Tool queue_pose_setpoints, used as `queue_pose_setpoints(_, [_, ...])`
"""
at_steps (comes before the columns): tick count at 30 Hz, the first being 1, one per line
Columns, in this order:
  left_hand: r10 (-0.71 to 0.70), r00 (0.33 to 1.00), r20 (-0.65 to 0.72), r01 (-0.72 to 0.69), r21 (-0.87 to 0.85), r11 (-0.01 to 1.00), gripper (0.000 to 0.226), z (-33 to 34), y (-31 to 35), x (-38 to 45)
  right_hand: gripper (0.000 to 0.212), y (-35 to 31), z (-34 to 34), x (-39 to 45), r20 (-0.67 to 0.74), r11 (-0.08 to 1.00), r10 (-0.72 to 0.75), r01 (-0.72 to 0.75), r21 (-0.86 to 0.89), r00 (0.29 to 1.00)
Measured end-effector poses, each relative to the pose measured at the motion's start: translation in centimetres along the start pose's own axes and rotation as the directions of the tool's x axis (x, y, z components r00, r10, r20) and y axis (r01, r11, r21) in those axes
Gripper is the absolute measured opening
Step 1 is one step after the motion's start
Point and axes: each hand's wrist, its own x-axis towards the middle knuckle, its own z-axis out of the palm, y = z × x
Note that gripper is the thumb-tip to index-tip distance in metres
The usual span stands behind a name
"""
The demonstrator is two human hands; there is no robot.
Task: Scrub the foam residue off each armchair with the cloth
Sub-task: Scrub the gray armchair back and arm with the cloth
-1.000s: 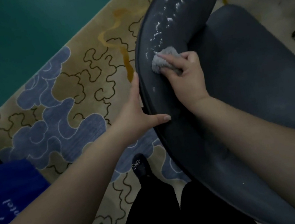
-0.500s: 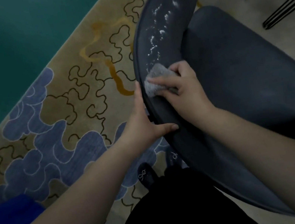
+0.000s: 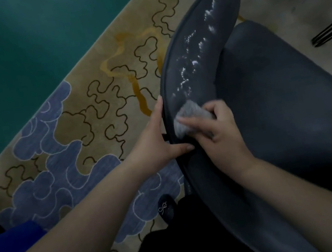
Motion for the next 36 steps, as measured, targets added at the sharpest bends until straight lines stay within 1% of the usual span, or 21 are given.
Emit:
queue_pose_setpoints(2, [-0.007, 1.000, -0.001, 0.007, 0.023, 1.000, 0.129, -0.2, 0.1, 0.3, 0.038, 0.3, -0.2, 0.0, 0.016, 1.000, -0.012, 0.012, 0.019, 1.000])
queue_pose_setpoints(4, [-0.031, 0.999, -0.012, 0.032, 0.017, 0.999, 0.129, -0.2, 0.0, 0.3, 0.036, 0.7, 0.3, 2.9, -0.010, 0.999, -0.012, 0.011, -0.036, 1.000])
queue_pose_setpoints(6, [-0.035, 0.999, -0.012, 0.035, 0.020, 0.999, 0.129, -0.3, 0.0, 0.4, 0.034, 0.7, 1.0, 6.6, -0.063, 0.997, 0.038, -0.042, -0.064, 0.997])
queue_pose_setpoints(8, [-0.026, 1.000, -0.008, 0.027, 0.037, 0.999, 0.129, -0.6, 0.2, 0.7, 0.033, 0.6, 1.4, 8.3, -0.088, 0.996, 0.085, -0.088, -0.022, 0.992])
queue_pose_setpoints(10, [-0.025, 1.000, 0.004, 0.025, 0.031, 0.999, 0.128, -1.0, 0.6, 1.2, 0.036, 0.7, 1.2, 6.7, -0.105, 0.997, 0.072, -0.075, -0.025, 0.992])
queue_pose_setpoints(13, [-0.012, 0.999, 0.030, 0.011, 0.051, 0.999, 0.128, -1.9, 1.3, 2.4, 0.042, 0.6, 0.7, 2.1, -0.095, 0.998, 0.050, -0.053, -0.032, 0.994])
queue_pose_setpoints(15, [0.000, 0.997, 0.071, -0.004, 0.056, 0.998, 0.129, -2.5, 1.6, 3.2, 0.042, 0.6, 0.8, 2.0, -0.098, 0.997, 0.057, -0.061, -0.037, 0.994])
queue_pose_setpoints(19, [-0.002, 0.989, 0.147, 0.000, 0.012, 1.000, 0.130, -3.4, 1.7, 4.8, 0.028, 0.7, 1.5, 9.6, -0.115, 0.984, 0.052, -0.070, -0.166, 0.992])
queue_pose_setpoints(22, [0.004, 0.984, 0.178, -0.009, 0.029, 1.000, 0.131, -4.0, 1.9, 5.8, 0.026, 0.9, 1.4, 13.4, -0.152, 0.979, 0.126, -0.147, -0.138, 0.980])
queue_pose_setpoints(25, [0.013, 0.980, 0.201, -0.019, 0.029, 0.999, 0.123, -4.8, 1.9, 6.8, 0.029, 0.8, 1.3, 10.4, -0.137, 0.984, 0.112, -0.129, -0.122, 0.984])
queue_pose_setpoints(27, [0.030, 0.976, 0.214, -0.047, 0.076, 0.996, 0.126, -5.1, 2.2, 7.5, 0.034, 0.1, 1.6, 7.5, -0.146, 0.987, 0.101, -0.117, -0.106, 0.984])
queue_pose_setpoints(28, [0.035, 0.973, 0.228, -0.056, 0.088, 0.995, 0.128, -5.3, 2.3, 7.8, 0.035, -0.1, 1.7, 7.0, -0.151, 0.987, 0.103, -0.120, -0.108, 0.983])
queue_pose_setpoints(30, [0.032, 0.970, 0.240, -0.054, 0.088, 0.995, 0.128, -5.6, 2.5, 8.3, 0.032, 0.4, 1.8, 8.8, -0.170, 0.983, 0.093, -0.118, -0.141, 0.981])
queue_pose_setpoints(32, [0.047, 0.969, 0.243, -0.066, 0.071, 0.995, 0.124, -5.8, 2.6, 9.1, 0.029, 1.3, 1.9, 12.6, -0.237, 0.970, 0.120, -0.164, -0.178, 0.964])
queue_pose_setpoints(34, [0.059, 0.966, 0.253, -0.078, 0.067, 0.995, 0.125, -6.2, 2.8, 10.3, 0.028, 2.0, 1.7, 16.2, -0.301, 0.956, 0.224, -0.269, -0.118, 0.927])
queue_pose_setpoints(36, [0.071, 0.960, 0.271, -0.098, 0.089, 0.991, 0.127, -6.8, 3.2, 11.7, 0.030, 2.2, 1.7, 16.9, -0.322, 0.948, 0.267, -0.307, -0.082, 0.909])
